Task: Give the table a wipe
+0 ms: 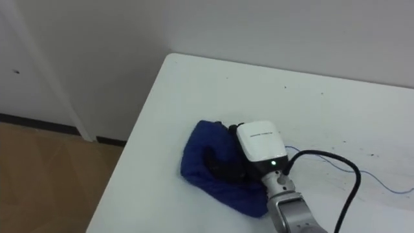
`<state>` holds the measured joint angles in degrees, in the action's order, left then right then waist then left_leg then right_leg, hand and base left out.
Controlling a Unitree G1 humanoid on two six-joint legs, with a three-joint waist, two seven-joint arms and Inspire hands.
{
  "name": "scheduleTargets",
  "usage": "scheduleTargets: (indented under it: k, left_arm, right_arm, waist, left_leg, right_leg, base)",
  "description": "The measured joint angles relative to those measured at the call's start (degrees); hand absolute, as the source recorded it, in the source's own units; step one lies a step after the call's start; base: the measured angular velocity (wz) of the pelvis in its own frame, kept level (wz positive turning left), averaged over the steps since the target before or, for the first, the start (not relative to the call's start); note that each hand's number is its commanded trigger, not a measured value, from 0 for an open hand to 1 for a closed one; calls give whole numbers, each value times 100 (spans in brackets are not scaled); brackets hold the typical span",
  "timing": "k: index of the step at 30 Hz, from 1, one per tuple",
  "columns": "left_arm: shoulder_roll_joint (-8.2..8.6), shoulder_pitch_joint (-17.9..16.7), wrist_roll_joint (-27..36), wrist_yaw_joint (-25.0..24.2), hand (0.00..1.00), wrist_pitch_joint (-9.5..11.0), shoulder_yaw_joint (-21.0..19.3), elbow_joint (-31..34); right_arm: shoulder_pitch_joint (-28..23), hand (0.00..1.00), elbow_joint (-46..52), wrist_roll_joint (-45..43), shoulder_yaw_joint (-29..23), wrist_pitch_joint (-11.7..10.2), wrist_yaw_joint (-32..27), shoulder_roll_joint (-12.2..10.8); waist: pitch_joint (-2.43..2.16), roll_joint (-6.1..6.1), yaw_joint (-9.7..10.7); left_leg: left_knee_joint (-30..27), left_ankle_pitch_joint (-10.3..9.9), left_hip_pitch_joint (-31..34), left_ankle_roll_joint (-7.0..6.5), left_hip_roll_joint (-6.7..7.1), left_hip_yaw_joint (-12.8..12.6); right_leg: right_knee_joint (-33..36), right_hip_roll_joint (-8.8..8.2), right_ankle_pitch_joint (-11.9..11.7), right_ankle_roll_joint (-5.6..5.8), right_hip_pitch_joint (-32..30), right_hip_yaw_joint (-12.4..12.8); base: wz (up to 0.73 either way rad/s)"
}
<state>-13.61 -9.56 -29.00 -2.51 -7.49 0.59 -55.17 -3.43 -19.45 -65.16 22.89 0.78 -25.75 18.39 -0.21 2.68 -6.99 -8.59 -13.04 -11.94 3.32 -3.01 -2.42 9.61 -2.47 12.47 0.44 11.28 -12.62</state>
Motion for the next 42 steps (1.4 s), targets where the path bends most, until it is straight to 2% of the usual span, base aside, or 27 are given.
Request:
scheduleTargets:
  k: [5, 8, 10, 12, 14, 18, 22, 24, 27, 28, 30, 32, 34, 35, 36, 38, 40, 42]
  left_arm:
    - [13, -26, 4, 169, 0, 3, 21, 5]
    - [18, -21, 34, 254, 0, -7, 120, -10]
    - [62, -25, 31, 323, 0, -42, 240, -11]
    - [148, -30, 31, 326, 0, -166, 264, -14]
    - [221, 3, 22, 296, 0, -254, 402, -6]
    - [291, 116, 14, 173, 0, -369, 399, 83]
    - [289, 127, 43, 51, 0, -516, 278, 320]
    - [267, 100, 131, 52, 0, -495, 134, 338]
    - [218, -47, 122, 53, 0, -504, -222, 312]
    - [179, -125, 113, 58, 0, -513, -471, 278]
    - [73, -287, 83, 118, 0, -514, -987, 201]
    - [-51, -357, 132, 169, 0, -533, -1194, 55]
    - [-172, -393, 124, 168, 0, -531, -1466, 33]
    - [-254, -379, 85, 169, 0, -502, -1623, 52]
    - [-336, -361, 69, 177, 0, -455, -1653, 58]
    - [-413, -307, 82, 180, 0, -393, -1651, 57]
    - [-445, -299, 210, 187, 0, -344, -1628, 53]
    - [-431, -265, 322, 188, 0, -345, -1583, 29]
  right_arm:
    - [54, 100, -249, 299, -1, -14, -128, -12]
    - [171, 100, -337, 660, 6, 41, -11, -125]
    - [224, 100, -193, 932, 20, 174, 221, -225]
    - [359, 100, -85, 1114, 69, 351, 522, -398]
    - [612, 100, 91, 1127, 79, 533, 1058, -519]
    - [1106, 100, 119, 1068, 32, 879, 1900, -515]
    - [1396, 100, -106, 1139, -182, 795, 2118, -496]
    - [1424, 100, -529, 1423, -656, 553, 2004, -479]
    - [1246, 100, -1100, 1788, -1446, 353, 1564, -456]
    - [1047, 100, -1312, 2104, -1935, 268, 1317, -421]
    - [528, 100, -1657, 2755, -2753, 29, 881, -169]
    - [458, 100, -2245, 3148, -3268, -195, 664, 70]
    - [359, 100, -2742, 3362, -3779, -239, 566, 279]
    - [259, 100, -3064, 3443, -4020, -280, 543, 485]
    - [197, 100, -3404, 3575, -4112, -281, 527, 743]
    - [61, 100, -3782, 3822, -4189, -269, 517, 1046]
    - [-18, 100, -3972, 4003, -4305, -234, 494, 1151]
    - [59, 100, -3998, 4038, -4326, -176, 465, 1160]
  waist:
    - [2, -5, -15]
    - [7, -10, -76]
    - [12, -20, -115]
    - [16, -26, -122]
    - [19, -31, -98]
    - [25, -37, -118]
    - [36, -7, -111]
    - [36, 14, -3]
    - [28, 42, 185]
    - [22, 65, 285]
    - [-9, 113, 423]
    - [-24, 127, 578]
    - [-68, 163, 683]
    - [-88, 184, 707]
    - [-91, 183, 708]
    - [-92, 179, 708]
    - [-95, 178, 726]
    - [-97, 181, 776]
  left_leg:
    - [1, 0, -6, 0, 34, -5]
    - [10, 0, -9, 0, 44, -8]
    - [10, 0, 32, -1, 44, -8]
    - [-7, -1, 38, -1, 43, 0]
    - [-26, 0, 71, -2, 36, -5]
    - [-106, 15, 312, -47, 24, 11]
    - [-126, 55, 462, -116, 29, 23]
    - [-210, 74, 544, -145, 79, 135]
    - [-219, 102, 535, -193, 143, 160]
    - [-219, 115, 517, -214, 176, 159]
    - [-218, 131, 504, -240, 230, 100]
    - [-220, 131, 506, -246, 251, 52]
    - [-236, 101, 519, -315, 252, -10]
    - [-267, 84, 528, -343, 250, -24]
    - [-269, 62, 524, -370, 249, -50]
    - [-283, 18, 512, -392, 245, -90]
    - [-312, 9, 510, -390, 241, -130]
    - [-326, 10, 510, -389, 234, -184]
  right_leg:
    - [-6, -40, -27, 46, 1, -13]
    - [-5, -47, -38, 65, -3, -1]
    - [-1, -48, -43, 73, -29, -11]
    - [-9, -44, -42, 75, -43, -4]
    - [-7, -37, -40, 78, -42, -12]
    - [57, -25, -52, 64, -243, -26]
    - [117, -42, -79, 56, -433, -51]
    - [101, -95, -111, 79, -422, -167]
    - [-4, -151, -142, 132, -302, -243]
    - [-15, -184, -150, 149, -245, -256]
    - [-3, -245, -156, 179, -200, -236]
    - [6, -275, -180, 219, -194, -222]
    - [9, -285, -189, 232, -186, -232]
    - [17, -289, -200, 250, -172, -237]
    - [21, -288, -208, 261, -154, -187]
    - [20, -289, -220, 278, -131, -158]
    - [19, -290, -229, 288, -125, -171]
    - [21, -290, -234, 290, -119, -166]
  base:
    - [-2]
    - [-8]
    - [0]
    - [-10]
    - [-2]
    - [7]
    - [7]
    - [31]
    - [30]
    - [34]
    - [24]
    - [6]
    - [4]
    - [0]
    - [-5]
    - [-10]
    - [-16]
    - [-16]
